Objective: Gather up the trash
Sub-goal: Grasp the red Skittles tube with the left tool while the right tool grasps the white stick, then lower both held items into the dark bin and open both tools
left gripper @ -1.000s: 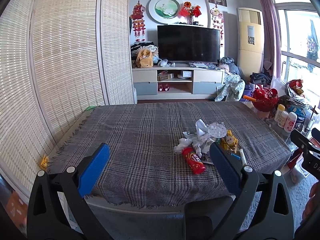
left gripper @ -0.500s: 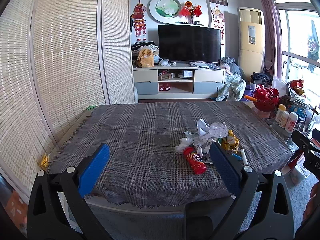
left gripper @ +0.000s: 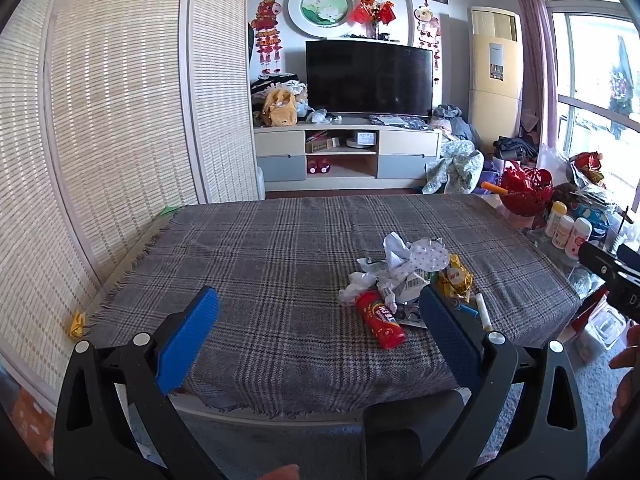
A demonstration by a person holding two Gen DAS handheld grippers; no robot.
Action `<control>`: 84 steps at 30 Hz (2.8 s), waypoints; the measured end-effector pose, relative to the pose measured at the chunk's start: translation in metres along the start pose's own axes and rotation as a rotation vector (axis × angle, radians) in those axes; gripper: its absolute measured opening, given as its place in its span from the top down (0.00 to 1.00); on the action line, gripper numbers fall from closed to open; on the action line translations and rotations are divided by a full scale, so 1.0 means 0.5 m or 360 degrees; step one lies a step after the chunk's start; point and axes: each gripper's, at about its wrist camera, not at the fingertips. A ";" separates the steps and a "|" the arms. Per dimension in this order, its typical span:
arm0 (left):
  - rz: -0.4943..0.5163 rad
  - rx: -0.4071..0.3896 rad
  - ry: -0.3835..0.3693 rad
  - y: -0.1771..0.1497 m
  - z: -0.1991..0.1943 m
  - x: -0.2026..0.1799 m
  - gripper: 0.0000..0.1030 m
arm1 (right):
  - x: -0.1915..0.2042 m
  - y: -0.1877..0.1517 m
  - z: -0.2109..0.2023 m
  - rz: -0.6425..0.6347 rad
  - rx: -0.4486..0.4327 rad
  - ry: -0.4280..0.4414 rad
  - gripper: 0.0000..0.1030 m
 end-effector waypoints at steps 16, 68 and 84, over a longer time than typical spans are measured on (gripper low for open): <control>0.0033 0.0389 -0.0069 -0.059 0.199 -0.048 0.08 | -0.015 -0.045 0.182 -0.0075 0.0327 -0.0050 0.03; 0.0114 0.0692 -0.0146 -0.186 0.373 -0.098 0.68 | -0.022 -0.202 0.325 -0.0136 0.0596 0.0121 0.86; -0.0002 0.0722 -0.0322 -0.319 0.189 -0.097 0.68 | 0.009 -0.312 0.184 -0.0153 0.0721 0.0317 0.86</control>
Point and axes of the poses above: each gripper's, at about its wrist camera, not at the fingertips, and z roughly the way its jaws point, x to its left, y to its top, and after that the axes turned 1 degree about -y, right-handed
